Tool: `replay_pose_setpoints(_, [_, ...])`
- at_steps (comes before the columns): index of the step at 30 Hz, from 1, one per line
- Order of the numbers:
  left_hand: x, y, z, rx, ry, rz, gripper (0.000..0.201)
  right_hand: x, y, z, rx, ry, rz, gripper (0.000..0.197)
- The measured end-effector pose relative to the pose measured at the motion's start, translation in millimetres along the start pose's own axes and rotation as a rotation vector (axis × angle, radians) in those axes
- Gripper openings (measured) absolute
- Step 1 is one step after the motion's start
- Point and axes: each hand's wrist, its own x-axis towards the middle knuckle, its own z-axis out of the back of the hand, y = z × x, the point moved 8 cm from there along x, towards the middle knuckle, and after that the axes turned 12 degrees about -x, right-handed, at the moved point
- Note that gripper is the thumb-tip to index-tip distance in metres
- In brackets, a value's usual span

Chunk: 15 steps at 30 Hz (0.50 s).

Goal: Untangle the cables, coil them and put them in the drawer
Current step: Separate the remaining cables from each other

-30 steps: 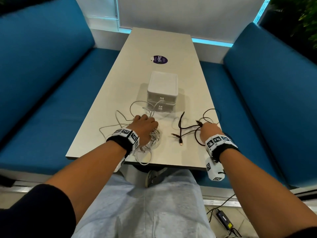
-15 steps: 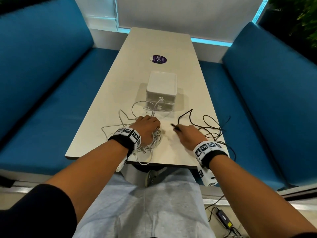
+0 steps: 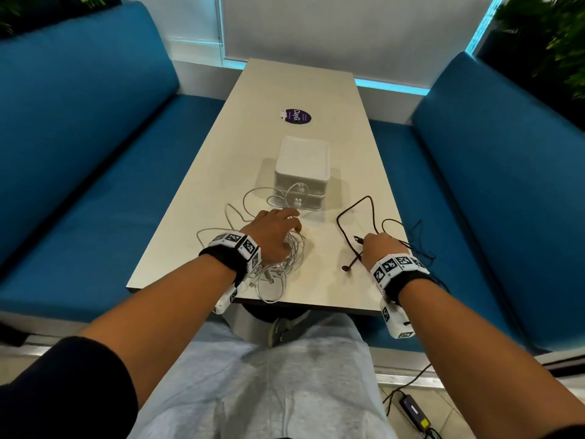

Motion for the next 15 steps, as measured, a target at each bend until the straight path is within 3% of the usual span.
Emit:
replay_pose_setpoints(3, [-1, -3, 9, 0.034, -0.083, -0.057, 0.049, 1, 2, 10, 0.135, -0.060, -0.046, 0.025])
replay_pose_setpoints(5, [-1, -4, 13, 0.062, -0.112, -0.072, 0.047, 0, 20, 17, 0.234, -0.119, 0.062, 0.026])
replay_pose_setpoints(7, [-1, -3, 15, 0.085, -0.125, -0.068, 0.044, -4, 42, 13, 0.282, -0.089, 0.224, 0.031])
replay_pose_setpoints(10, [-4, -1, 16, 0.105, -0.144, -0.062, 0.041, -9, 53, 1, 0.178, -0.004, 0.306, 0.031])
replay_pose_setpoints(15, [-6, 4, 17, 0.118, -0.147, -0.001, 0.040, -10, 20, 3, -0.146, -0.018, 0.144, 0.026])
